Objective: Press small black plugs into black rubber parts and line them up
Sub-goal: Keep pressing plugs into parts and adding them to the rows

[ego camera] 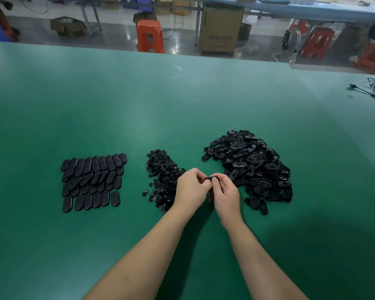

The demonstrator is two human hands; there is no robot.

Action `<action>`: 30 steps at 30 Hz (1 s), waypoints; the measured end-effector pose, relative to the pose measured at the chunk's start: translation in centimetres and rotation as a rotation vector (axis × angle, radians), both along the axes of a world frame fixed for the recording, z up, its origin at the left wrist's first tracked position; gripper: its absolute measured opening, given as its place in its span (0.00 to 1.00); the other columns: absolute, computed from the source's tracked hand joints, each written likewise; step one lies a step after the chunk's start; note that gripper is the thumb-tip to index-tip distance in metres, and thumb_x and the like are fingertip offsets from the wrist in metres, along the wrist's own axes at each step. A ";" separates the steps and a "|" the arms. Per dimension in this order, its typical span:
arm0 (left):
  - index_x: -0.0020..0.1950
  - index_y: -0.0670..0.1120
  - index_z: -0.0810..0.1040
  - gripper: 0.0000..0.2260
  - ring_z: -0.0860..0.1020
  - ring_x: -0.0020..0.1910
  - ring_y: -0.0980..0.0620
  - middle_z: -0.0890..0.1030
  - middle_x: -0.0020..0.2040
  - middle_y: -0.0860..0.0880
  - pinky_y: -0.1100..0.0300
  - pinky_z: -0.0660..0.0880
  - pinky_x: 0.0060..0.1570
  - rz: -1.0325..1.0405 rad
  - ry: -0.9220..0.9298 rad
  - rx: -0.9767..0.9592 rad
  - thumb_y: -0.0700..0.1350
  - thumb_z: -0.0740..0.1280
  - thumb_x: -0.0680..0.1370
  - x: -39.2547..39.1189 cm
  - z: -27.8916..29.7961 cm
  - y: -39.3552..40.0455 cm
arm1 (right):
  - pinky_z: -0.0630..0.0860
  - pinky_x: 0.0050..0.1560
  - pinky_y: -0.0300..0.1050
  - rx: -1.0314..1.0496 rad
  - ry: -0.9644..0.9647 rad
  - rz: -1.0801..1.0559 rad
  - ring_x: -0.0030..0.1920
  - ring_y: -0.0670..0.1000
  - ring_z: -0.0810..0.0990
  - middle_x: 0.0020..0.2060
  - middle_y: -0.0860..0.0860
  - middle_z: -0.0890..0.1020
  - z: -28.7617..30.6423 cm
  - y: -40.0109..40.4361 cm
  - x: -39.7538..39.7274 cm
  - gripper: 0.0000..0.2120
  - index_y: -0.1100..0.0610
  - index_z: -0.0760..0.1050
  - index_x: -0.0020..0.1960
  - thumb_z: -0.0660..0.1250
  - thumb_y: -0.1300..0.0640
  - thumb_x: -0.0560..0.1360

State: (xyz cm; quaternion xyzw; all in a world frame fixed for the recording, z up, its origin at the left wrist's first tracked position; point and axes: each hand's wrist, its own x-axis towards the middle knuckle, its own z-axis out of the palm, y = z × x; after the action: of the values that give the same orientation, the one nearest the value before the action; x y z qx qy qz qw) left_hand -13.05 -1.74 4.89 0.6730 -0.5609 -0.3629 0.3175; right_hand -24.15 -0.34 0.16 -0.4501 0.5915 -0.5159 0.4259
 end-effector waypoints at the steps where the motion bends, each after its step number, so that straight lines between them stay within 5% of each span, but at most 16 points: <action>1: 0.41 0.49 0.77 0.04 0.76 0.35 0.59 0.80 0.38 0.54 0.70 0.66 0.31 0.004 0.002 -0.004 0.46 0.70 0.75 0.0 -0.1 0.1 | 0.76 0.41 0.49 -0.002 0.002 -0.001 0.38 0.44 0.79 0.41 0.49 0.85 0.0 0.0 0.0 0.08 0.49 0.79 0.48 0.64 0.59 0.83; 9: 0.50 0.46 0.80 0.03 0.78 0.44 0.54 0.80 0.45 0.52 0.61 0.75 0.46 -0.105 -0.064 -0.121 0.42 0.67 0.79 0.2 -0.3 0.5 | 0.77 0.42 0.49 -0.028 0.086 -0.014 0.39 0.45 0.81 0.39 0.47 0.85 -0.1 0.1 0.1 0.07 0.48 0.76 0.47 0.65 0.57 0.83; 15: 0.60 0.45 0.78 0.10 0.77 0.49 0.51 0.79 0.52 0.50 0.56 0.76 0.53 -0.176 -0.222 -0.262 0.42 0.65 0.80 0.4 -0.7 0.7 | 0.77 0.43 0.40 -0.013 0.118 -0.030 0.40 0.42 0.82 0.39 0.44 0.85 0.0 0.0 0.2 0.07 0.47 0.76 0.47 0.65 0.56 0.82; 20: 0.58 0.48 0.79 0.09 0.80 0.44 0.47 0.79 0.50 0.50 0.51 0.78 0.41 -0.264 -0.530 -0.447 0.49 0.65 0.80 1.4 -0.6 1.4 | 0.75 0.35 0.48 -0.005 0.096 -0.028 0.32 0.45 0.77 0.34 0.46 0.82 0.3 0.1 0.2 0.08 0.49 0.78 0.47 0.63 0.54 0.83; 24: 0.47 0.44 0.83 0.07 0.78 0.35 0.45 0.78 0.40 0.47 0.53 0.75 0.33 -0.137 -0.589 -0.578 0.45 0.74 0.73 3.5 -0.3 1.7 | 0.74 0.32 0.46 -0.005 0.050 -0.016 0.28 0.46 0.74 0.32 0.47 0.80 0.7 0.3 0.3 0.06 0.50 0.78 0.51 0.62 0.55 0.84; 30: 0.51 0.46 0.83 0.12 0.74 0.39 0.46 0.79 0.46 0.49 0.50 0.75 0.43 0.235 -0.615 -0.376 0.54 0.70 0.76 12.0 -1.4 2.9 | 0.75 0.33 0.47 0.005 0.097 0.014 0.30 0.45 0.74 0.32 0.46 0.80 1.0 0.6 0.4 0.07 0.50 0.78 0.49 0.62 0.54 0.84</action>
State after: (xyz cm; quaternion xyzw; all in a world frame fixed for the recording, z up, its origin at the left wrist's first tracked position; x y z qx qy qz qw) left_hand -1.09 1.17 3.51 0.7402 -0.6059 0.0040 0.2915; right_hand -23.71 0.24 1.11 -0.4777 0.6095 -0.4891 0.4014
